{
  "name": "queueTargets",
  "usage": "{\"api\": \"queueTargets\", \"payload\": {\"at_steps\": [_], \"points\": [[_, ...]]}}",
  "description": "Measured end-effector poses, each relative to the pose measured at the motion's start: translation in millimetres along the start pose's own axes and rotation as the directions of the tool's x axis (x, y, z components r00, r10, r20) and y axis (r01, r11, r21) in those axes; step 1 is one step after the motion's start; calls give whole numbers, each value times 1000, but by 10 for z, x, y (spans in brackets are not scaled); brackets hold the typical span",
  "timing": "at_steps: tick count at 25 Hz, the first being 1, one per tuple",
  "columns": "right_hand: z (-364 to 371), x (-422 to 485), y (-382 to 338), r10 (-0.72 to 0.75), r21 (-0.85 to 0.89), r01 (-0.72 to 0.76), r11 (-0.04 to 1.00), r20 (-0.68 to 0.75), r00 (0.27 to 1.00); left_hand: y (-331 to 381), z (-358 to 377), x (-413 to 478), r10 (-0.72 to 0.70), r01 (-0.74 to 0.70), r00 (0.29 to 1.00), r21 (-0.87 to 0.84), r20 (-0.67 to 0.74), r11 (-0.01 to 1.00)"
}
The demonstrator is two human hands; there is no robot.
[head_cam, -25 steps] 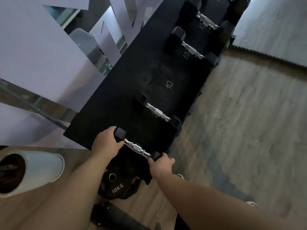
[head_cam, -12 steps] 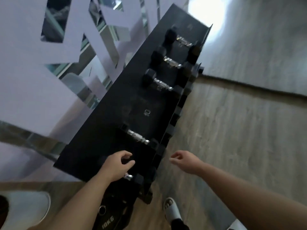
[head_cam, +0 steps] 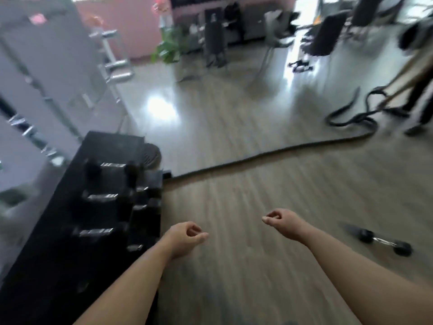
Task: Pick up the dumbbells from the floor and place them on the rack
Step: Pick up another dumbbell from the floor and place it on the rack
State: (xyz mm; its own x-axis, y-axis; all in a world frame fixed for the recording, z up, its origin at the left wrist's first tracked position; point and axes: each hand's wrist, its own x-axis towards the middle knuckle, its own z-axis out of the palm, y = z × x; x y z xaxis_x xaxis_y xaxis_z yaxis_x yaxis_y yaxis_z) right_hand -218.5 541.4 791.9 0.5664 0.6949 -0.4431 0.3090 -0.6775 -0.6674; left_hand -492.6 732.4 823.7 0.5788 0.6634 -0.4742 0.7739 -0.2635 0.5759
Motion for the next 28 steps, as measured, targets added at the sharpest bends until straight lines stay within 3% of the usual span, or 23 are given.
{"api": "queueTargets", "payload": {"at_steps": [6,10,15,19,28], "points": [[-2009,-42,1344,147,127,-117,985,-259,955,2343,931,874,286,-301,952,168,106,939],[-2924,-257,2134,280,206,-216,954,-360,890,3541,1743,1125,406,-466,872,208,275,860],[-3844,-408,2756,383,248,-296,922,-478,791,4901,2356,1553,574,-654,747,213,335,726],[-4193,-145,3070,447,297,-339,893,-485,752,5455,2867,2052,582,-697,693,189,424,692],[-4628,914,3894,639,402,-502,766,-389,664,6016,3809,3553,450,-642,683,178,575,746]]}}
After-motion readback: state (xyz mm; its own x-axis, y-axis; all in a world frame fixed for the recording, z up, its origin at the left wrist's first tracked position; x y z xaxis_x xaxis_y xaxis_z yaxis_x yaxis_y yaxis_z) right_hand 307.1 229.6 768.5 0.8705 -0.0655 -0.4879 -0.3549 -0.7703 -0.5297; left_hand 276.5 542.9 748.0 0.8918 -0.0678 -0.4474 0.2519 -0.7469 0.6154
